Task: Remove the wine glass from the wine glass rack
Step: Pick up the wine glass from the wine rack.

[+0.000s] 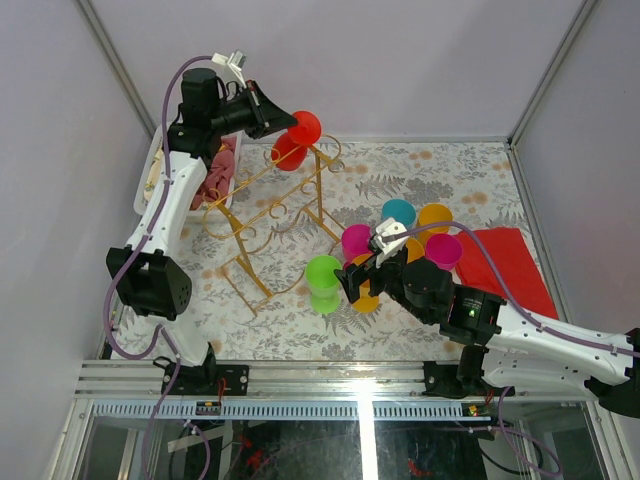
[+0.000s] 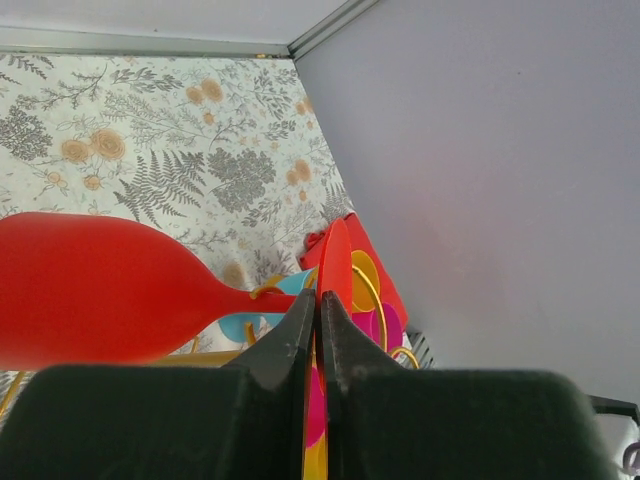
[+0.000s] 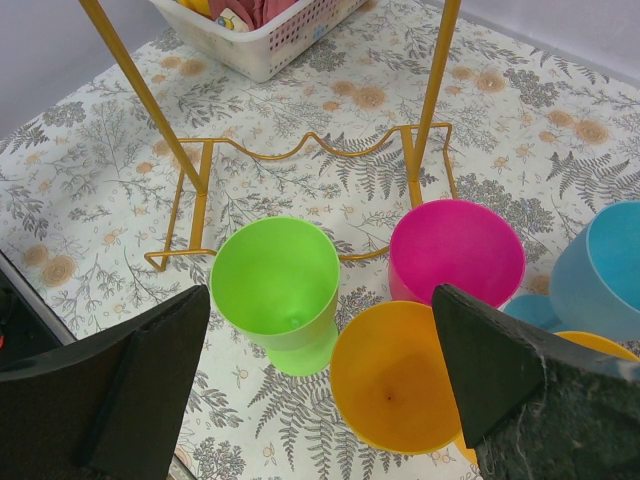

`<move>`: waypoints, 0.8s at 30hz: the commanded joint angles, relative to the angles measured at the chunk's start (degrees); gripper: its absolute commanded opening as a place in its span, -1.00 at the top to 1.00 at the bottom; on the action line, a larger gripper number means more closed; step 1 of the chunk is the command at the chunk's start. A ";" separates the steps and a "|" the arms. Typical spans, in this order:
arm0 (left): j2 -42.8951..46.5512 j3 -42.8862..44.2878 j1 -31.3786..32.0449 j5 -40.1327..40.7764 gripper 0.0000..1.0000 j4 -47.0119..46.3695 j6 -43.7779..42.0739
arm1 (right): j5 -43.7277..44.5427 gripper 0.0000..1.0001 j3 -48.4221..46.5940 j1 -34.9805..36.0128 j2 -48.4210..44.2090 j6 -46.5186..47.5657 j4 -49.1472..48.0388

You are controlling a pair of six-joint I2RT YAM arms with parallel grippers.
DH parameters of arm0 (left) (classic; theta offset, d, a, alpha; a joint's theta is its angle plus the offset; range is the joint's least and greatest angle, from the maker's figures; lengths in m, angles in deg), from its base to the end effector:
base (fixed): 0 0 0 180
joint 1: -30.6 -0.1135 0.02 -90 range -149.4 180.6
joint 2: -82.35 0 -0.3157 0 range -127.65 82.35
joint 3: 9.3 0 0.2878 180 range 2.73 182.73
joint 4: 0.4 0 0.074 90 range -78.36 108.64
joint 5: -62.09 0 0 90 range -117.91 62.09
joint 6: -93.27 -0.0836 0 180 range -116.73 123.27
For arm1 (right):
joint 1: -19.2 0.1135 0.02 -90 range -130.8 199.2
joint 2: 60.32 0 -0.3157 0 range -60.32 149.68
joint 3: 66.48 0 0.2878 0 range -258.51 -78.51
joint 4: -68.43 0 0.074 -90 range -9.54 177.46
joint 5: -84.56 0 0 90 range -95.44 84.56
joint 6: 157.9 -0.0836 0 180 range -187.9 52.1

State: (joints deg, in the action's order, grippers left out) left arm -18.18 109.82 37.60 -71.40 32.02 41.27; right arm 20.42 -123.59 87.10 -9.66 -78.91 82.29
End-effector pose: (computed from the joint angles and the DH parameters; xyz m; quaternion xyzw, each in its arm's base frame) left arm 0.4706 -0.1158 0.4834 0.0248 0.7656 -0.4887 0.4177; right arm 0.1293 0.2215 0.3707 -0.2190 0.7142 0.2789 0.6035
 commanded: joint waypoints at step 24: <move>4.81 -2.90 -0.84 7.18 1.00 -6.89 2.23 | 1.11 -0.99 -1.67 0.33 -0.65 -0.24 -1.19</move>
State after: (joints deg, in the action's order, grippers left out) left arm -15.93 107.08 37.54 -66.17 30.23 43.91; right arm 20.47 -123.59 87.10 -9.86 -78.91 82.77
